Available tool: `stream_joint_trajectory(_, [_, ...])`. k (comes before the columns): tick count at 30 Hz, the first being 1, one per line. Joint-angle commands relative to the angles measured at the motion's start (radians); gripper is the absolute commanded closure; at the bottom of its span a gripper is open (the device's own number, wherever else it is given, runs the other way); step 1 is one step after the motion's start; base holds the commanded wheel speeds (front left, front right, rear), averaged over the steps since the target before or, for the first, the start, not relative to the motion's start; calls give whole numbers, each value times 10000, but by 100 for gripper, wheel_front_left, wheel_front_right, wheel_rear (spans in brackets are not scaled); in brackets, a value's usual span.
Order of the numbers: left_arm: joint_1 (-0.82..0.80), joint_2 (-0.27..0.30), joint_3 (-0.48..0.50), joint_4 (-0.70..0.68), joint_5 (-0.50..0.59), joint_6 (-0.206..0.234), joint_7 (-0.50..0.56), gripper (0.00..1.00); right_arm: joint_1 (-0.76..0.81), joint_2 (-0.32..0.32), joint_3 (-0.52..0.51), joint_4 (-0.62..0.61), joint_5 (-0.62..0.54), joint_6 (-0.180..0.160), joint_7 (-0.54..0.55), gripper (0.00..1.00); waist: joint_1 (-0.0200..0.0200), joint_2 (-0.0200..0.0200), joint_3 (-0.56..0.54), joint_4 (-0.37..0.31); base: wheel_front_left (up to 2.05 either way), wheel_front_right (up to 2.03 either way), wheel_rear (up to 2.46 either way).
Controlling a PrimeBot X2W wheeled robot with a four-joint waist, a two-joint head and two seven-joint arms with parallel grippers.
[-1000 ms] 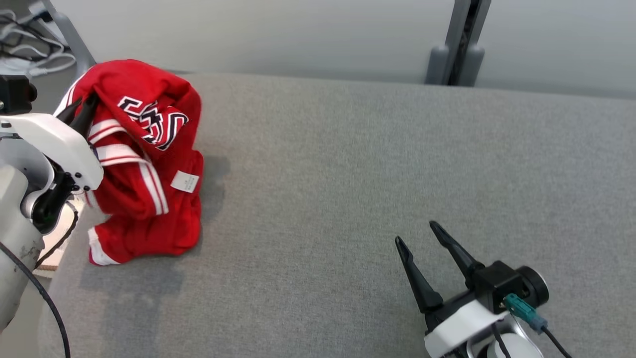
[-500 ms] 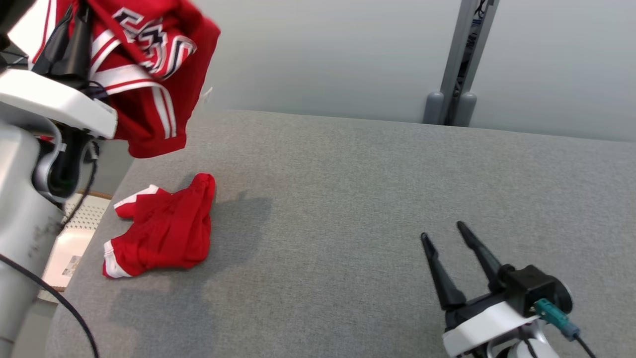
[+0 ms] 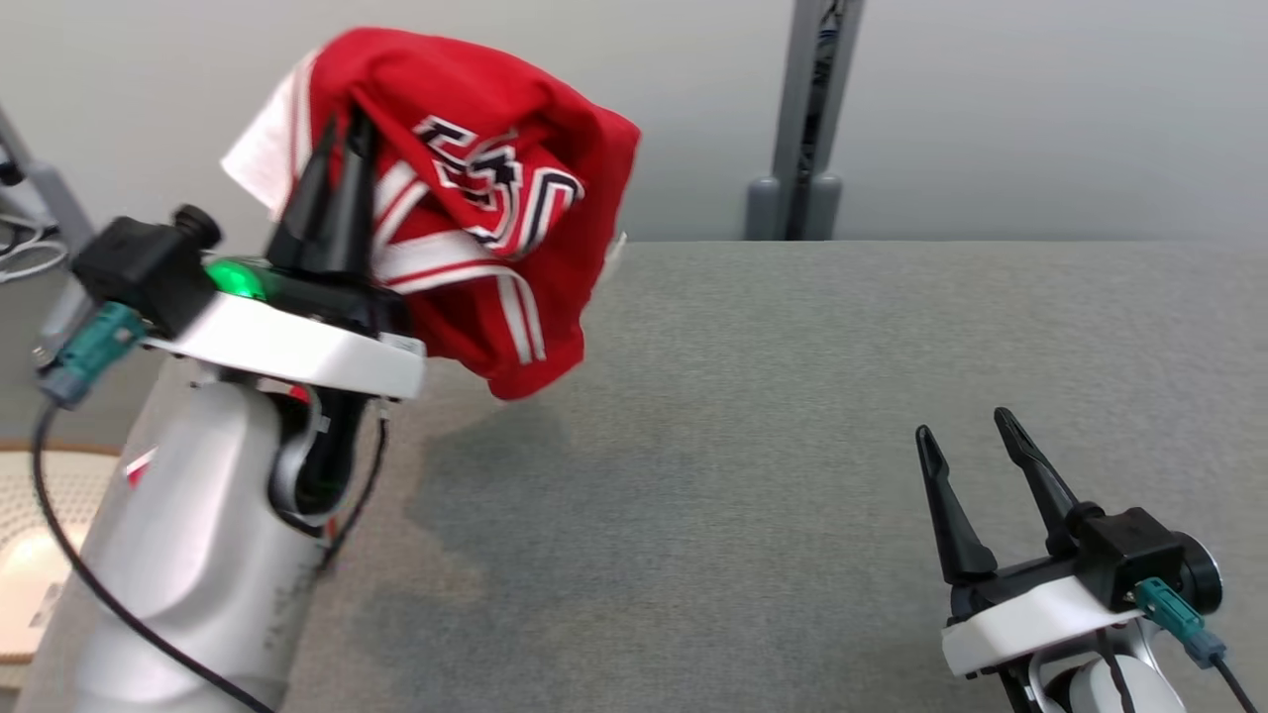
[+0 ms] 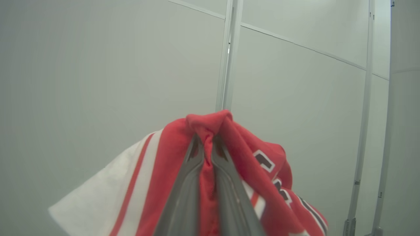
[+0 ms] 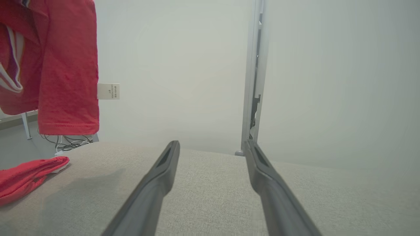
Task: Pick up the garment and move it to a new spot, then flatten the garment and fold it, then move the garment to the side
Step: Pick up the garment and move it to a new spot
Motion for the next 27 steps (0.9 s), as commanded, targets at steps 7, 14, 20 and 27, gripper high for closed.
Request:
stream_joint_trajectory(7, [586, -1127, 90, -30, 851, -197, -12, 100, 152, -78, -407, -104, -331, -3, -13, 0, 0, 0, -15, -1539, 0, 0, 0])
stream_joint_trajectory(14, [815, -1558, -54, 301, 1370, -231, -14, 100, 166, -68, -660, -225, -535, -3, 15, 0, 0, 0, 223, -2793, 0, 0, 0])
stream_joint_trajectory(20, [803, -1638, -477, 1243, 1475, -225, -14, 100, 183, -65, -669, -303, -594, -3, 58, 0, 0, 0, 464, -3505, 0, 0, 0])
stream_joint_trajectory(27, [498, -1697, -1306, 2883, 1806, -217, -14, 100, 18, -70, -628, -375, -526, -3, 58, 0, 0, 0, 825, -4111, 0, 0, 0])
